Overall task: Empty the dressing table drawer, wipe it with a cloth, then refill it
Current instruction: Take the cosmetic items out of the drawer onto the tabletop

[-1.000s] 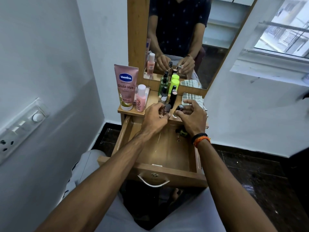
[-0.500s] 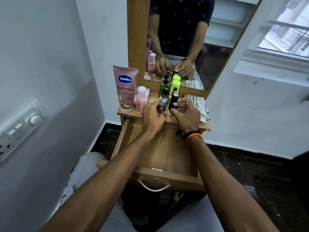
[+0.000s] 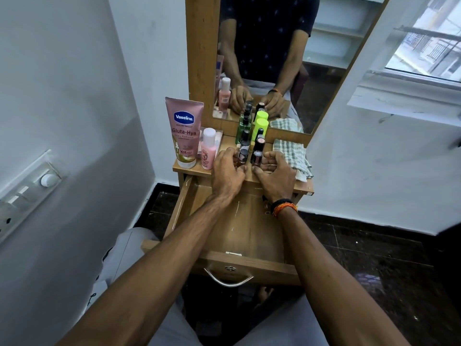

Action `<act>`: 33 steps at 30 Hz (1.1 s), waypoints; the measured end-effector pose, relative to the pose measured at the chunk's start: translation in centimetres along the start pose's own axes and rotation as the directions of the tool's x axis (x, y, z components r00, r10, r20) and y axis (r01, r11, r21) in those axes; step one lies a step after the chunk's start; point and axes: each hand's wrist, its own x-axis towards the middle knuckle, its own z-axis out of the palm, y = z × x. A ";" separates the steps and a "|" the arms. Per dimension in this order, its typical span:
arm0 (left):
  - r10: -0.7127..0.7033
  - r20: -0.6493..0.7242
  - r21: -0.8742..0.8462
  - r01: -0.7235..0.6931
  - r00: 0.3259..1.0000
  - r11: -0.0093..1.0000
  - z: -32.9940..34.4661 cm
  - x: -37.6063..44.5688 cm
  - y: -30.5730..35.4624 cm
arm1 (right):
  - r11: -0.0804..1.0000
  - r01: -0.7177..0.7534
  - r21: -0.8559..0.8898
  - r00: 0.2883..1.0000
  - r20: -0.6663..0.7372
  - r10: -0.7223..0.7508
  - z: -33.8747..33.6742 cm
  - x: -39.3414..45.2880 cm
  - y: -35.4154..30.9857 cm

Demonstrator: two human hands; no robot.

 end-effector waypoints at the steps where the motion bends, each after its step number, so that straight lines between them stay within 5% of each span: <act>1: 0.001 -0.002 -0.007 -0.001 1.000 1.000 0.0 0.0 0.0 | 1.000 -0.003 -0.004 1.000 0.001 0.003 0.0 0.0 0.0; 33: -0.020 -0.043 -0.015 0.019 0.999 1.000 1.0 0.1 -0.6 | 0.997 -0.053 -0.052 0.998 -0.022 0.052 0.5 -0.4 -0.6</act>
